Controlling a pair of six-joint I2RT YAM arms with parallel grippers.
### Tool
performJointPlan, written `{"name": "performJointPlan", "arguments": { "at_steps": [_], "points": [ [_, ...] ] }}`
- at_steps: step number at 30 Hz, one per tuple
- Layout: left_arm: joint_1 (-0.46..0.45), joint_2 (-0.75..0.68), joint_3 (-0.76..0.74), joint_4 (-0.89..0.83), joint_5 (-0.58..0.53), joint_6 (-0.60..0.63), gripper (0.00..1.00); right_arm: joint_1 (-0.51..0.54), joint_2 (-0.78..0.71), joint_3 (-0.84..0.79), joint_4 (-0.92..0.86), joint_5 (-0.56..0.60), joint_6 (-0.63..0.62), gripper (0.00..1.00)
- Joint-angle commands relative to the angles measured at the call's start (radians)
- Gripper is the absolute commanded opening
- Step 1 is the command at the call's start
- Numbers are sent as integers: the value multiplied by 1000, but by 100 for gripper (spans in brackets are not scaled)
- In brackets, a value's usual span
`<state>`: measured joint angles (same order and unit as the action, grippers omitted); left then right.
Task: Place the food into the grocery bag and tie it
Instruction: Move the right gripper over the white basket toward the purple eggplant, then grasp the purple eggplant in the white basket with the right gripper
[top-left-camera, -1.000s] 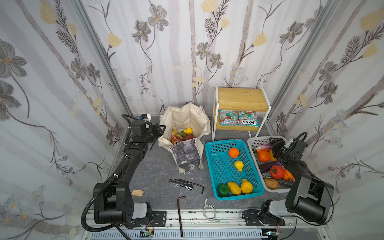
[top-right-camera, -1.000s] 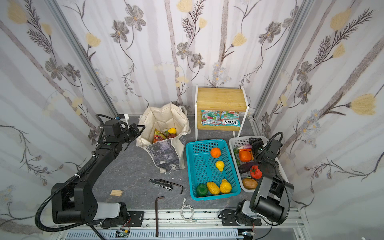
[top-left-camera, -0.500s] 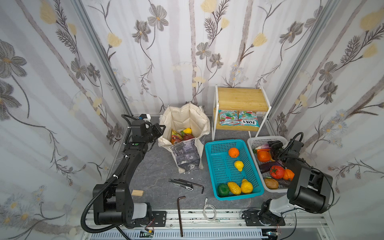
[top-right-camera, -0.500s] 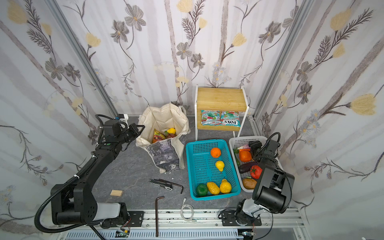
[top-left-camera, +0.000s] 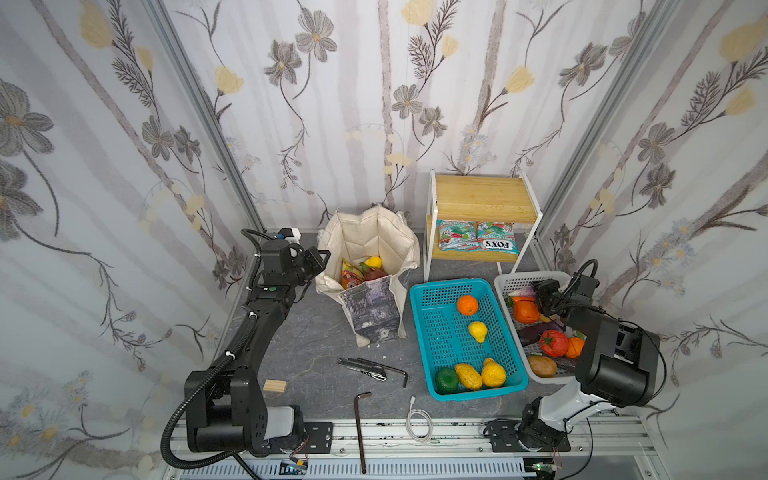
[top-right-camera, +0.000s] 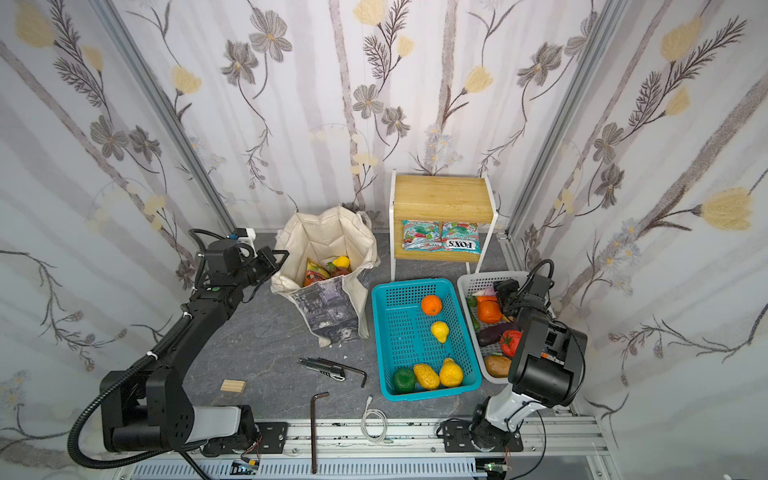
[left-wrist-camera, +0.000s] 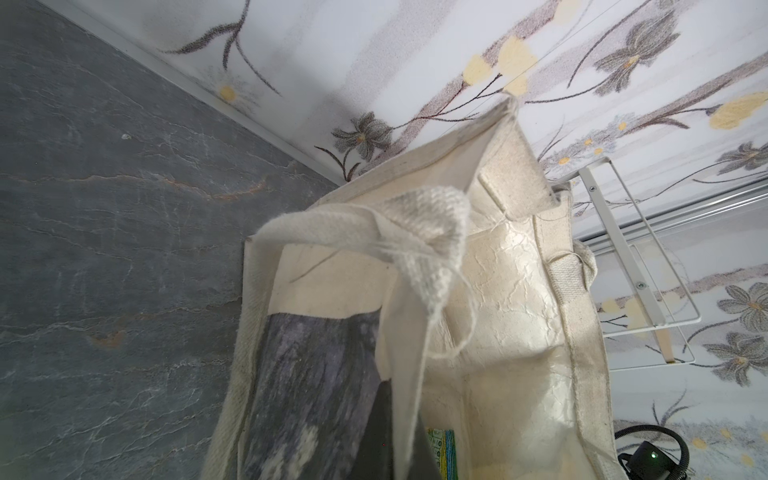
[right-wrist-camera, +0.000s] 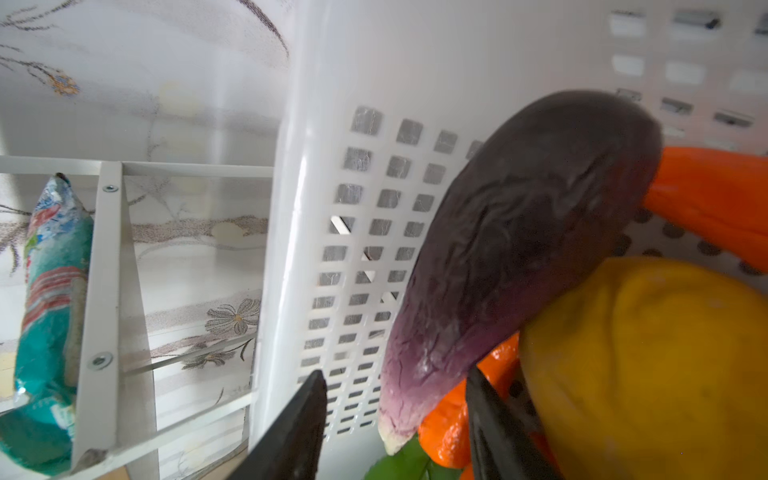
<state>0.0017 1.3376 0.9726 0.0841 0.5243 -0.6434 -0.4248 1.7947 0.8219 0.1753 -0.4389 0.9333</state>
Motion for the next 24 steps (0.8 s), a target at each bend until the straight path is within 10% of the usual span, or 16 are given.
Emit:
{"name": "performJointPlan", "arguments": {
  "at_steps": [1,13,24],
  "points": [
    [4,-9,-2,52,-11,5,0,8,20,11,28,5,2,54],
    [8,-13,-1,52,-11,3,0,12,54,-7,47,49,3,52],
    [10,-15,-2,52,-15,4,0,12,65,-61,186,-11,59,23]
  ]
}}
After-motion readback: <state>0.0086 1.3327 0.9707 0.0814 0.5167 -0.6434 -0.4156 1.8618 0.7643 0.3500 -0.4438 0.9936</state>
